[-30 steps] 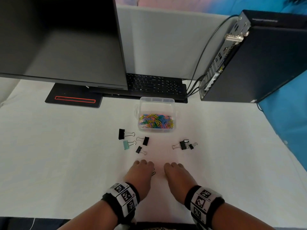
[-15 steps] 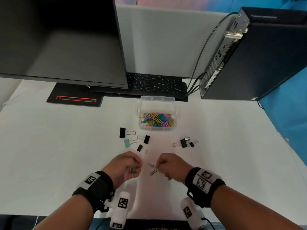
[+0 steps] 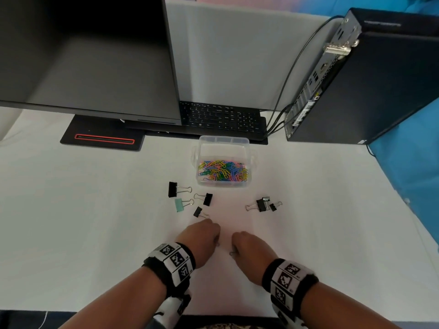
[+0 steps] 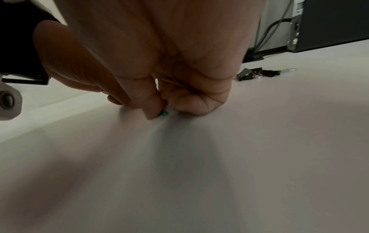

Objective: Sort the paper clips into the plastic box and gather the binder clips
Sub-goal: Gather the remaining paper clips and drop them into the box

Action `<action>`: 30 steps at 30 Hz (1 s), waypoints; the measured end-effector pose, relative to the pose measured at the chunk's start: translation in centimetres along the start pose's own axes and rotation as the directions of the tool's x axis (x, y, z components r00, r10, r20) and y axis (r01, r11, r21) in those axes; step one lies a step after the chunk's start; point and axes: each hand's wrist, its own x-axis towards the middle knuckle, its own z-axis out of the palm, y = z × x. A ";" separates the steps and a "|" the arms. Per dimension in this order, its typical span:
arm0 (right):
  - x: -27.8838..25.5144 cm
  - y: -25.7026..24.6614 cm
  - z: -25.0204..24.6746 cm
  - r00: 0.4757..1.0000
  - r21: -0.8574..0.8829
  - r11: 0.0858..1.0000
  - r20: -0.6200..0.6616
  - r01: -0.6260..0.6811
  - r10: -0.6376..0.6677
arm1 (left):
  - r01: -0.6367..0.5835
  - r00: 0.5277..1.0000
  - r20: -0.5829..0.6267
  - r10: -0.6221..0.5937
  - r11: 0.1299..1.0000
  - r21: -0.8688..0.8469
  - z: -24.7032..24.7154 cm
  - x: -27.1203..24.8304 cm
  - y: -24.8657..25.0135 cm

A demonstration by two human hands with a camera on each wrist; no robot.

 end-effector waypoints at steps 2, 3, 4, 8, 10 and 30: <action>-0.5 0.4 0.0 1.000 -0.014 1.000 -0.009 -0.008 0.008 | 0.012 1.000 0.025 -0.013 1.000 0.017 -0.1 -0.1 0.2; -0.7 0.4 -0.1 1.000 -0.023 1.000 -0.010 -0.003 0.003 | 0.008 1.000 0.027 -0.009 0.999 0.042 -0.1 -0.2 0.3; -1.0 0.5 0.0 1.000 -0.033 0.999 -0.010 0.011 -0.012 | 0.002 1.000 0.026 -0.004 0.997 0.073 0.0 -0.4 0.4; -1.8 0.5 -0.1 0.997 -0.054 0.996 -0.015 0.077 -0.078 | -0.023 1.000 -0.001 0.023 0.996 0.081 0.1 -1.1 0.6; -1.7 0.3 -0.3 0.996 -0.045 0.995 -0.001 0.088 -0.088 | 0.029 0.999 -0.012 -0.029 0.999 -0.045 -0.3 -1.2 0.1; 9.6 -1.5 -15.6 0.956 0.953 0.292 -0.009 -0.080 0.292 | -0.003 0.933 -0.154 -0.326 0.421 -0.907 -13.8 7.1 2.0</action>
